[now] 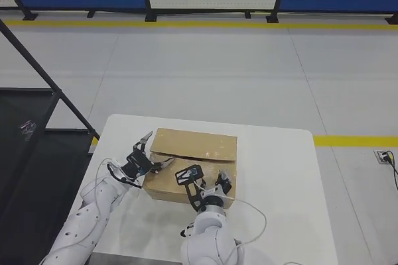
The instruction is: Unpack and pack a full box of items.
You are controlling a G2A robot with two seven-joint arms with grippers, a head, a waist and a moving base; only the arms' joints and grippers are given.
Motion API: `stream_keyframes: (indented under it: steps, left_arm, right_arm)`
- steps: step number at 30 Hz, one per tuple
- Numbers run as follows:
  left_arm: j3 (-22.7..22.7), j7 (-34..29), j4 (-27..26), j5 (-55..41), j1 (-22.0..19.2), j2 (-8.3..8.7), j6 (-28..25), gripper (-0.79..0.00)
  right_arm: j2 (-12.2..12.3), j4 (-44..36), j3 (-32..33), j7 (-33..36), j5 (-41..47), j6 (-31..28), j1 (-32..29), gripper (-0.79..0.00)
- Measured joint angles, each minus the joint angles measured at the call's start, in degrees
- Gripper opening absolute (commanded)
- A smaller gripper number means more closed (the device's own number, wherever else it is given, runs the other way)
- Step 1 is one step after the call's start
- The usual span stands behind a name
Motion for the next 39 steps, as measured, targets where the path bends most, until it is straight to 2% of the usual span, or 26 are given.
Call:
stream_keyframes:
  steps: [10,18,20,21,22,32,39]
  left_arm:
    - [-0.06,-0.06,-0.39,0.3,0.19,0.05,-0.12,-0.006]
    - [-0.24,-0.25,-0.63,0.39,0.35,0.1,-0.23,-0.009]
    - [-0.26,-0.24,-0.68,0.39,0.38,0.11,-0.24,-0.012]
    - [-0.27,-0.2,-0.71,0.37,0.4,0.11,-0.25,-0.006]
    - [-0.27,-0.18,-0.72,0.36,0.41,0.11,-0.26,-0.009]
    - [-0.07,-0.41,-0.72,0.5,0.25,0.04,-0.35,-0.006]
    - [0.0,-0.24,-0.66,0.3,0.13,-0.03,-0.08,-0.006]
  right_arm:
    - [-2.3,-0.33,3.68,-0.91,-3.65,-1.22,-3.36,-0.508]
    - [-3.77,-1.44,7.83,-3.28,-4.15,-1.38,-5.65,-0.606]
    - [-4.07,-1.61,8.86,-3.74,-3.9,-1.74,-5.96,-0.656]
    - [-4.26,-1.72,9.51,-4.1,-3.57,-2.03,-6.14,-0.745]
    - [-4.41,-1.78,9.97,-4.38,-3.25,-2.28,-6.28,-0.785]
    - [-5.95,-1.95,14.87,-6.83,0.24,-4.74,-6.91,-0.785]
    - [-6.76,-5.23,17.41,-14.72,4.4,-3.19,-9.08,-0.785]
